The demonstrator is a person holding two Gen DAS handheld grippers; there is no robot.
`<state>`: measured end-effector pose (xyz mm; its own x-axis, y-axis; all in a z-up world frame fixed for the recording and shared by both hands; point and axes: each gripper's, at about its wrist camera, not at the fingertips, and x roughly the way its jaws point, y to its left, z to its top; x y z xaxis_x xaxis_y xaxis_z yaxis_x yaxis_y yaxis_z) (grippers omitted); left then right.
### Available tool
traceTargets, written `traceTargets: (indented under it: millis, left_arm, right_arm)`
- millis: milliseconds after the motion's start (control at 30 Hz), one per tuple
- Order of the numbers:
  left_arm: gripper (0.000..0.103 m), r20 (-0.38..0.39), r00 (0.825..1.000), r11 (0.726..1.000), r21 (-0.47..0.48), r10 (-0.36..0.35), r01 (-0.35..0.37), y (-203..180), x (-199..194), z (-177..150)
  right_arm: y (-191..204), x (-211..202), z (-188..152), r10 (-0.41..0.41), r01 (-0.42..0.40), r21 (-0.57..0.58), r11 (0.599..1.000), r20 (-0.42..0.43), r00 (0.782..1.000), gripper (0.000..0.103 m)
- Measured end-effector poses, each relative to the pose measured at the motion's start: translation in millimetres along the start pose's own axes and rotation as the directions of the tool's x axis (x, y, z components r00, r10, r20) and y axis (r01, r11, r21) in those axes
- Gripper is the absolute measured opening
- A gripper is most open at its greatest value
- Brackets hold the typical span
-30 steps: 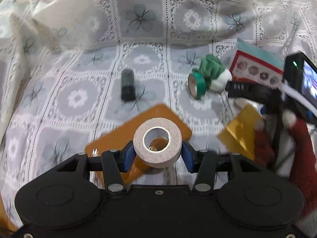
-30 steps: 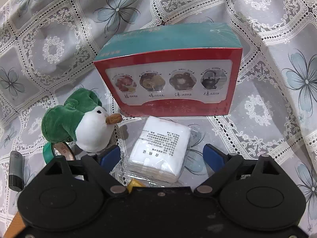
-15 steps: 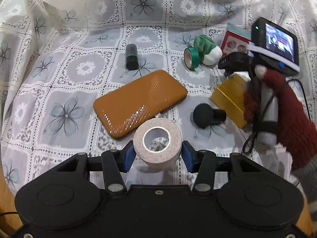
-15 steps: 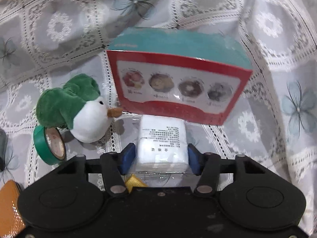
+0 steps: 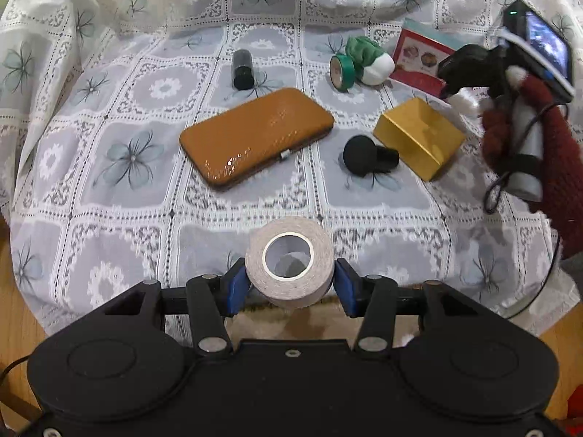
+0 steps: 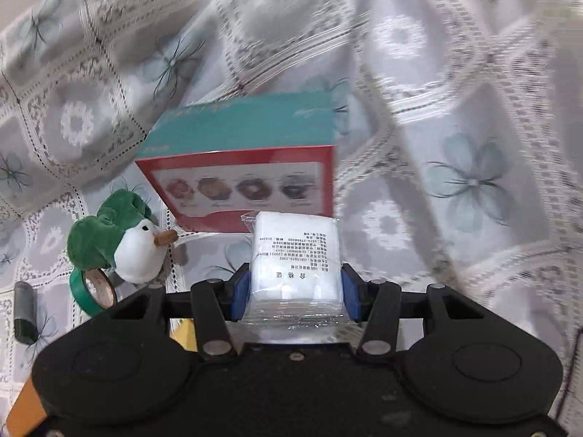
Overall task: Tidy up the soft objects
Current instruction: 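Carry the tape in left tool and white pack in right tool over the basket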
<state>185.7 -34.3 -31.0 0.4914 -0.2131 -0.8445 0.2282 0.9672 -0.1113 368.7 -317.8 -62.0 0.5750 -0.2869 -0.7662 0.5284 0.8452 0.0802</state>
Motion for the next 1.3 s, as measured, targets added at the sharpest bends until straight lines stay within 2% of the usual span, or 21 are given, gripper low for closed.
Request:
traceTargets:
  millis: [300, 633, 767, 967, 1300]
  left_arm:
    - [0.049, -0.027, 1.000, 1.000, 0.024, -0.004, 0.005, -4, -21, -21]
    - [0.049, -0.104, 0.993, 0.996, 0.052, -0.065, 0.070, -6, -37, -45]
    - [0.049, -0.136, 0.987, 0.994, 0.059, -0.084, 0.093, -7, -38, -53]
    - [0.049, -0.157, 0.985, 0.994, 0.067, -0.074, 0.085, -8, -37, -62]
    - [0.049, -0.145, 0.986, 0.996, 0.022, -0.085, 0.090, -7, -38, -63]
  right_arm:
    - [-41, -78, -35, 0.097, -0.097, -0.001, 0.995, 0.037, 0.995, 0.049]
    - [-81, -153, -91, 0.209, -0.206, -0.058, 0.977, 0.047, 0.977, 0.049]
    - [-90, -177, -112, 0.248, -0.244, -0.089, 0.966, 0.030, 0.968, 0.050]
    - [-94, -202, -137, 0.301, -0.301, -0.104, 0.948, -0.014, 0.954, 0.050]
    - [-82, -237, -182, 0.379, -0.401, -0.224, 0.888, -0.135, 0.916, 0.050]
